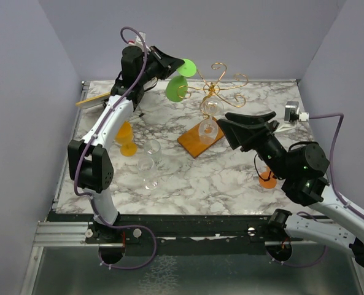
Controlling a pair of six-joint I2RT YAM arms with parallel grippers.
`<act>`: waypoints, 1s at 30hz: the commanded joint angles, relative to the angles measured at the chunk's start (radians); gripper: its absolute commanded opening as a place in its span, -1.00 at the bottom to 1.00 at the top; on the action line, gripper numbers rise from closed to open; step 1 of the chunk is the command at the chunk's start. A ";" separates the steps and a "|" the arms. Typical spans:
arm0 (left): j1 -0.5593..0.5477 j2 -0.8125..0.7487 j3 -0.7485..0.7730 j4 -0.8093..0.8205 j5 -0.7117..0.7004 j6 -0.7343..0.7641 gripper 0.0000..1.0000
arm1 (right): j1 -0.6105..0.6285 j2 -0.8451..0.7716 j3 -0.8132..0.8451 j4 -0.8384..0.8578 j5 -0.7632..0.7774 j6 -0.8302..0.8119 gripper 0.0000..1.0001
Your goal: Place the wine glass upside down on the wine glass rack
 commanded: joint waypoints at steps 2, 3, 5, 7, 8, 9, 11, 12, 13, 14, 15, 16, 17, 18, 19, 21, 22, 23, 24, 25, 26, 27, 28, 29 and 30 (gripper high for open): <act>0.012 -0.061 -0.036 -0.004 0.016 0.040 -0.74 | 0.006 0.007 -0.011 -0.015 0.036 0.011 0.17; 0.013 -0.065 -0.041 -0.005 0.018 0.044 -0.74 | 0.006 0.008 -0.012 -0.018 0.044 0.015 0.16; 0.015 -0.066 -0.043 -0.011 0.030 0.051 -0.74 | 0.006 0.008 -0.011 -0.031 0.073 0.029 0.14; 0.018 -0.068 -0.049 -0.019 0.038 0.057 -0.72 | 0.006 0.013 0.003 -0.070 0.121 0.049 0.13; 0.019 -0.070 -0.053 -0.021 0.039 0.062 -0.69 | 0.006 0.018 0.014 -0.098 0.147 0.059 0.12; 0.019 -0.073 -0.057 -0.024 0.040 0.065 -0.66 | 0.006 0.022 0.025 -0.126 0.172 0.068 0.12; 0.021 -0.081 -0.063 -0.033 0.042 0.077 -0.58 | 0.006 0.033 0.047 -0.183 0.220 0.083 0.12; 0.022 -0.085 -0.065 -0.039 0.041 0.083 -0.53 | 0.006 0.037 0.061 -0.219 0.245 0.090 0.12; 0.022 -0.090 -0.067 -0.042 0.043 0.088 -0.45 | 0.006 0.042 0.071 -0.248 0.272 0.097 0.12; 0.024 -0.095 -0.070 -0.042 0.044 0.092 -0.38 | 0.006 0.045 0.081 -0.276 0.303 0.103 0.12; 0.024 -0.099 -0.070 -0.044 0.050 0.095 -0.29 | 0.006 0.047 0.090 -0.311 0.337 0.105 0.12; 0.025 -0.102 -0.066 -0.051 0.056 0.103 -0.19 | 0.006 0.050 0.103 -0.349 0.379 0.099 0.12; 0.027 -0.104 -0.060 -0.063 0.062 0.109 -0.09 | 0.006 0.052 0.126 -0.391 0.437 0.084 0.12; 0.028 -0.106 -0.055 -0.066 0.066 0.120 0.00 | 0.006 0.053 0.146 -0.439 0.501 0.076 0.12; 0.030 -0.109 -0.051 -0.090 0.067 0.129 0.07 | 0.006 0.054 0.166 -0.472 0.566 0.061 0.12; 0.034 -0.121 -0.049 -0.110 0.062 0.143 0.19 | 0.006 0.053 0.185 -0.514 0.672 -0.003 0.15; 0.037 -0.127 -0.052 -0.122 0.055 0.151 0.25 | 0.006 0.052 0.193 -0.532 0.713 -0.035 0.17; 0.040 -0.134 -0.052 -0.135 0.046 0.160 0.30 | 0.006 0.051 0.201 -0.548 0.741 -0.069 0.20; 0.043 -0.142 -0.054 -0.147 0.038 0.169 0.33 | 0.006 0.051 0.207 -0.565 0.770 -0.094 0.23; 0.045 -0.148 -0.058 -0.159 0.026 0.178 0.37 | 0.006 0.052 0.215 -0.590 0.799 -0.109 0.27; 0.049 -0.158 -0.061 -0.168 0.018 0.189 0.41 | 0.006 0.053 0.223 -0.620 0.827 -0.112 0.31; 0.053 -0.168 -0.067 -0.178 0.012 0.198 0.44 | 0.006 0.056 0.233 -0.648 0.849 -0.117 0.34; 0.056 -0.177 -0.075 -0.188 0.005 0.208 0.47 | 0.006 0.061 0.240 -0.674 0.866 -0.121 0.37; 0.060 -0.189 -0.082 -0.199 -0.004 0.223 0.50 | 0.006 0.067 0.246 -0.698 0.887 -0.123 0.38; 0.063 -0.199 -0.089 -0.215 -0.017 0.238 0.54 | 0.006 0.076 0.253 -0.723 0.911 -0.124 0.38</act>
